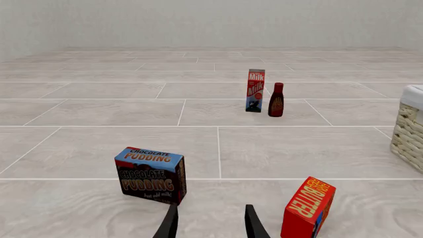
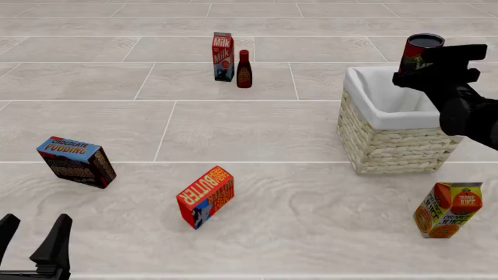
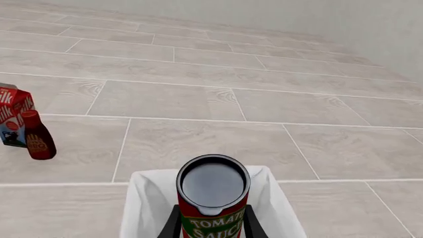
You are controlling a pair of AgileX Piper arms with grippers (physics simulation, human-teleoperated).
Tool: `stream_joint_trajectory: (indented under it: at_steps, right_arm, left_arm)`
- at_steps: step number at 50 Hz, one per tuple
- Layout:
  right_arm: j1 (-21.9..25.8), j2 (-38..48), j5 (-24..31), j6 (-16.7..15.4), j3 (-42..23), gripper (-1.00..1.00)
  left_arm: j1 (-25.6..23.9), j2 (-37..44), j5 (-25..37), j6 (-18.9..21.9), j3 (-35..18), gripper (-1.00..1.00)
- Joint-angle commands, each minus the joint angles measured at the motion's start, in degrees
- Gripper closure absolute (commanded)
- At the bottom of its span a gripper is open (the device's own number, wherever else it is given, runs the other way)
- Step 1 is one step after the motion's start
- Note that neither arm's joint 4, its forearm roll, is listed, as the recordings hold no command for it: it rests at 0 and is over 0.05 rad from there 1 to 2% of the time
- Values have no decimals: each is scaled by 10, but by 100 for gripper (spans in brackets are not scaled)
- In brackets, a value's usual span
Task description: Pick the tomato sauce and place it in the basket.
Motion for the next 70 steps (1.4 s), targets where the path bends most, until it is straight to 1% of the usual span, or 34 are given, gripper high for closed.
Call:
stream_joint_trajectory:
  at_steps: [1,20,70]
  right_arm:
    - [1,8,4,10,-11,100]
    - [-8,34,6,13,-29,100]
    - [1,74,12,9,-45,100]
  left_arm:
    - [0,0,0,0,0,-100]
    - [0,0,0,0,0,-100]
    - [0,0,0,0,0,-100]
